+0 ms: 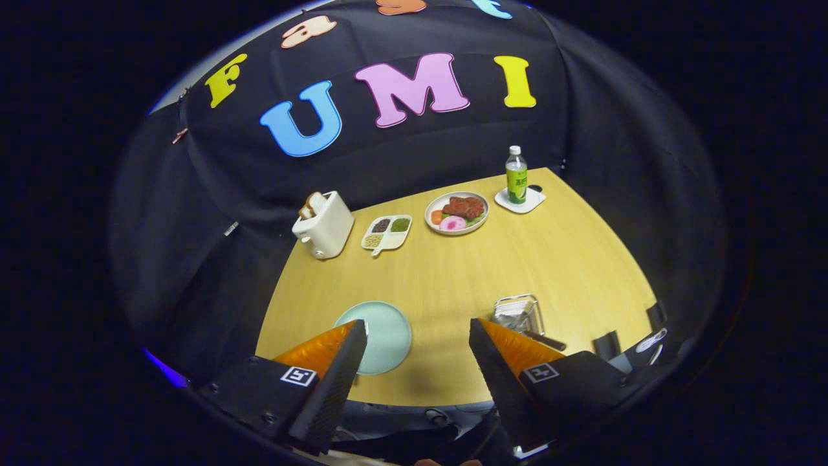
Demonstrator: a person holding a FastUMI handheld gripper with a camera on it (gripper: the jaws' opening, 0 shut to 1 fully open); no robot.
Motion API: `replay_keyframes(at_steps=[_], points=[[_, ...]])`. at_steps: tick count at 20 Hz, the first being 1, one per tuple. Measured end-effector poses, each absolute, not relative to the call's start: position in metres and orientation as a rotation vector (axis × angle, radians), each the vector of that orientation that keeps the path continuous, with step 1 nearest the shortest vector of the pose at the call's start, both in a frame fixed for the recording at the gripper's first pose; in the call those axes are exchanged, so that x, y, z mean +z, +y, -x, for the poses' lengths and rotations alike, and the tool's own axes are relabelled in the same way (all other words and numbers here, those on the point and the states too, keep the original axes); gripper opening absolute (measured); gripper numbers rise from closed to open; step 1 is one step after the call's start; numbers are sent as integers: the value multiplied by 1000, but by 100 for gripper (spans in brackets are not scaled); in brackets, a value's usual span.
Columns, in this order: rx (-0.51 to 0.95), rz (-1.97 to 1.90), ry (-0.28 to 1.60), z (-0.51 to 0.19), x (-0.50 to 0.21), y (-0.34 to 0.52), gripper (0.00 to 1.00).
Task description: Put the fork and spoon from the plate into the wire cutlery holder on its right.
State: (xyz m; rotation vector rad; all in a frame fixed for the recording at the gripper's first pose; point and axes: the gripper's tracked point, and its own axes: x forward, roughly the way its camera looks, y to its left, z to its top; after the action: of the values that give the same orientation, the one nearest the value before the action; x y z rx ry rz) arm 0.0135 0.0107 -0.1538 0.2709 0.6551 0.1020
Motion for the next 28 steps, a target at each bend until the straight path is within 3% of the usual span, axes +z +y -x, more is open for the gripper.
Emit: replay_keyframes(at_steps=[6, 12, 23, 28], points=[[212, -245, 846, -20, -256, 116, 99], [241, -142, 1070, -40, -346, 154, 100], [173, -53, 1255, -49, -404, 169, 96], [138, 14, 1287, -50, -419, 160, 61]])
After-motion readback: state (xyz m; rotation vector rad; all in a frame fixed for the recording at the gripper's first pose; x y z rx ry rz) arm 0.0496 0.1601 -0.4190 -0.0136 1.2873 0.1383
